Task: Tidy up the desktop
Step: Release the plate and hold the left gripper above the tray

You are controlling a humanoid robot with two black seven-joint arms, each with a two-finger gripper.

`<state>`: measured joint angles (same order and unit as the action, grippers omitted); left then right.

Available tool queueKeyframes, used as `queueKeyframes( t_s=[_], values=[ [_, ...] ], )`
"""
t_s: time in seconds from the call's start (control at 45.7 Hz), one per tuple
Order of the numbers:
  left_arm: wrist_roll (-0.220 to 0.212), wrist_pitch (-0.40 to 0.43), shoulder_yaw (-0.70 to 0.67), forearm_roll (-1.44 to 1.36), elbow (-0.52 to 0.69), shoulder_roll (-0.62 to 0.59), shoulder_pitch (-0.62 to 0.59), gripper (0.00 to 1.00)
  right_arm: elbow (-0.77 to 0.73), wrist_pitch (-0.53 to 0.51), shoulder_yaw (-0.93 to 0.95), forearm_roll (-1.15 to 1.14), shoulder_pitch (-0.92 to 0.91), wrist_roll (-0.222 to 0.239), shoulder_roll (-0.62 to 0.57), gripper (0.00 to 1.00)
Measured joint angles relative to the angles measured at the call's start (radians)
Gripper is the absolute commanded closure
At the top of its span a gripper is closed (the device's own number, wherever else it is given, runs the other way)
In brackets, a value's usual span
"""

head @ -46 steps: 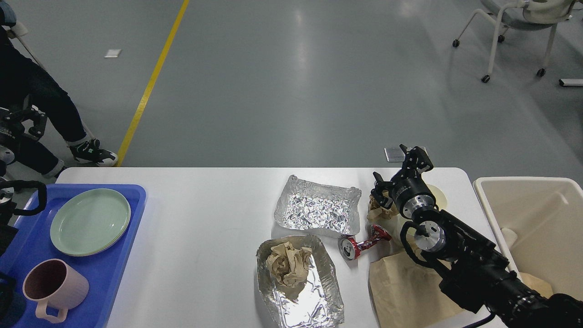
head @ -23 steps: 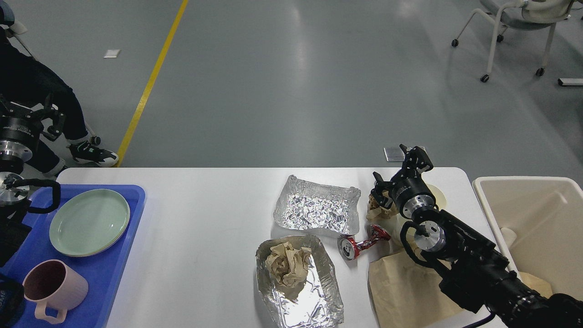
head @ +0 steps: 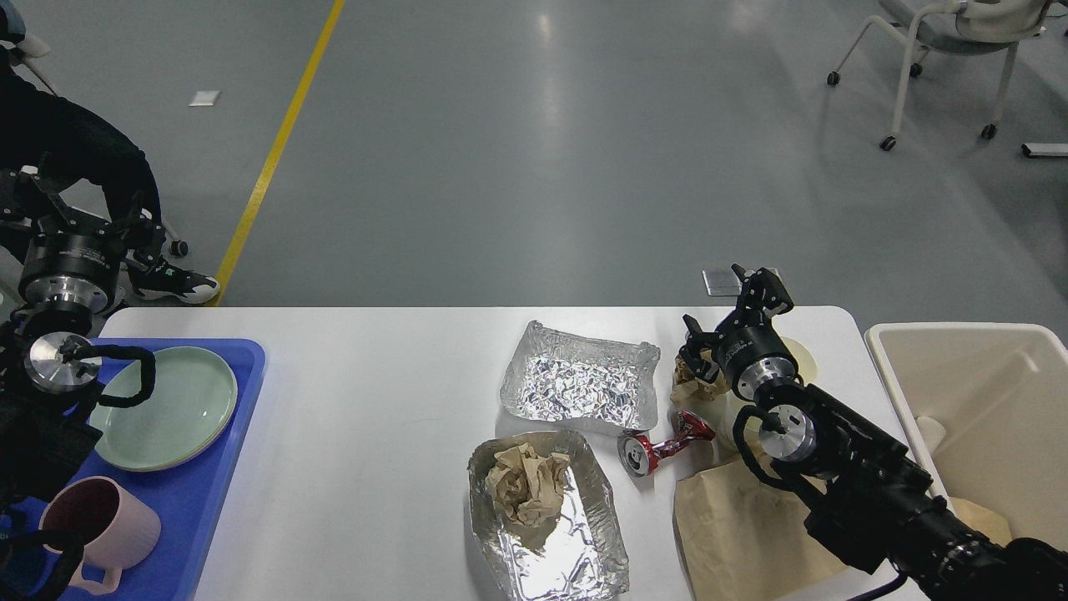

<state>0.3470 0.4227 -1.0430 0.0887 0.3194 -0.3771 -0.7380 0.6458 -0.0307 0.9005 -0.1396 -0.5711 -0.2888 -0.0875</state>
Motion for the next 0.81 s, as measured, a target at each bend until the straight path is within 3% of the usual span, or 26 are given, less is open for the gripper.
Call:
queueKeyframes(
  t_s=[0.263,0.81],
  values=[
    [0.000,0.010,0.001,-0.001,0.004,0.022,0.061,0.04,0.000,0.000,0.000,0.000,0.000,0.000,0.000,0.00],
    [0.003,0.059,0.099,-0.002,0.004,0.079,0.072,0.04,0.000,0.000,0.000,0.000,0.000,0.000,0.000,0.00]
  ],
)
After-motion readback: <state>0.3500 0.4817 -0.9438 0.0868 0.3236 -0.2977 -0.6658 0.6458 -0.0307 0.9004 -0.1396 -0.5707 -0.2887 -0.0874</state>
